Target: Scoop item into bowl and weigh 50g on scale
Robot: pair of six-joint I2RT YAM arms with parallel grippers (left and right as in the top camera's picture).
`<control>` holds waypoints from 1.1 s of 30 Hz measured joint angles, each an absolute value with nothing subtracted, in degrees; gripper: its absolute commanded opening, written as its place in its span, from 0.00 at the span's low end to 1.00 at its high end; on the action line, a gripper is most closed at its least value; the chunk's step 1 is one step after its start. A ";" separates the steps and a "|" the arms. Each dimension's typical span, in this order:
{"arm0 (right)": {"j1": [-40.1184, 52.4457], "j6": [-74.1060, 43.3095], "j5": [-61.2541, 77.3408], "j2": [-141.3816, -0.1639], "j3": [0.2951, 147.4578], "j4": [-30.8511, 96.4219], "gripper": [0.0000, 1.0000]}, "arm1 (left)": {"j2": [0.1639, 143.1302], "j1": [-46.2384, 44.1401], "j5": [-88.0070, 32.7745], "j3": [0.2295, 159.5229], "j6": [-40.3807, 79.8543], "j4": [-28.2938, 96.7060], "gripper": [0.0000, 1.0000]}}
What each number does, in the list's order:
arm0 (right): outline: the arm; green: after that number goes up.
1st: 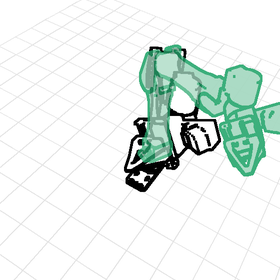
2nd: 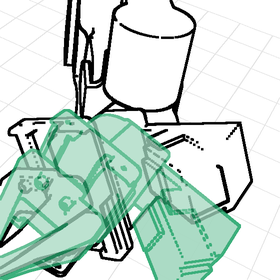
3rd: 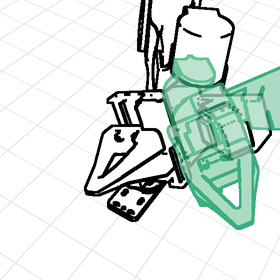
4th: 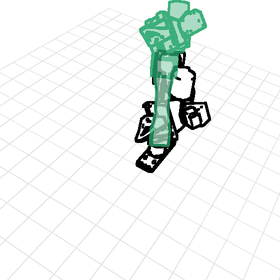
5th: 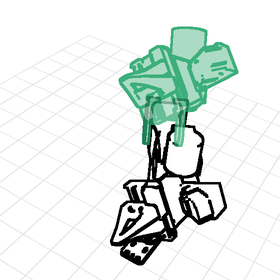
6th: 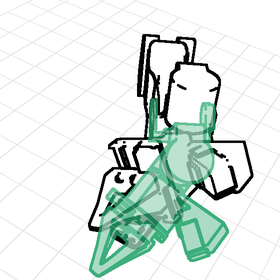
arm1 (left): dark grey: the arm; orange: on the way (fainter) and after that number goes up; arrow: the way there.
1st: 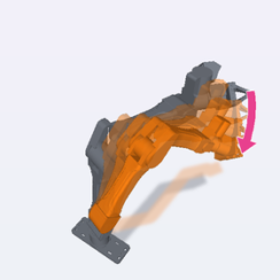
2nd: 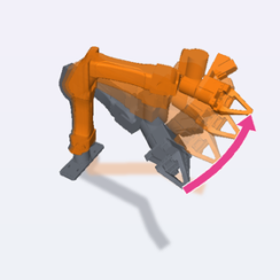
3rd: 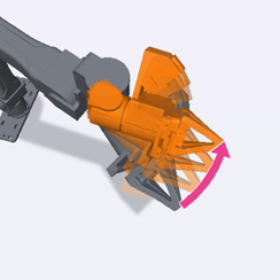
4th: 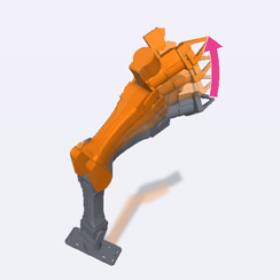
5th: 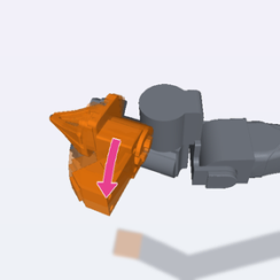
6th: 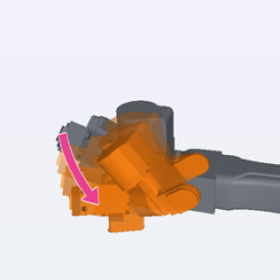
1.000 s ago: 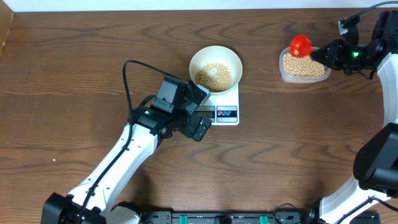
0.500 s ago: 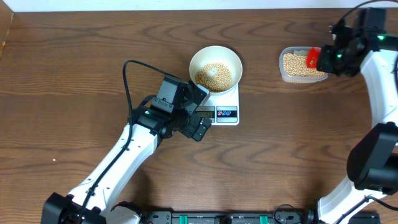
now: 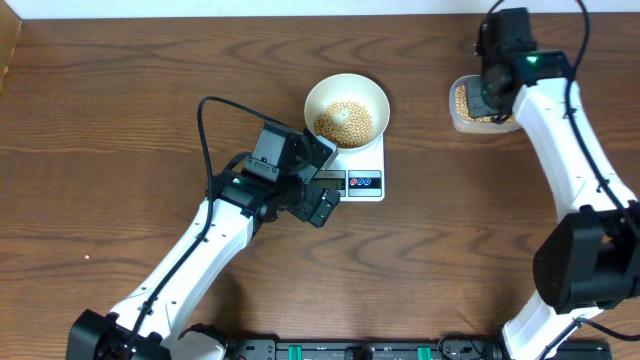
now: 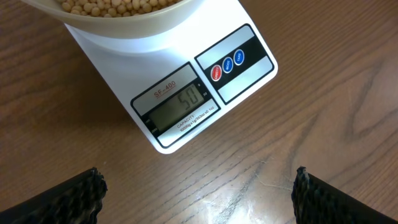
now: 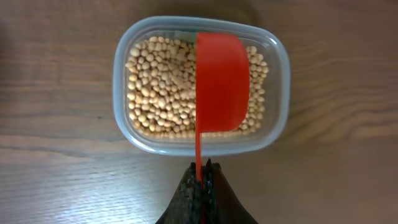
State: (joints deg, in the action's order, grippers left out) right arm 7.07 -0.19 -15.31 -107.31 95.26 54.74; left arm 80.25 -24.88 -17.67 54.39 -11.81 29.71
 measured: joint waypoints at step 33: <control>-2.13 -33.10 2.68 -107.13 95.31 47.88 0.01 | 80.25 -24.88 -17.67 54.39 -11.81 29.71 0.98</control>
State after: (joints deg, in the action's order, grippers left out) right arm -2.13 -33.10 2.68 -107.13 95.31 47.88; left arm 80.25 -24.88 -17.67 54.39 -11.81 29.71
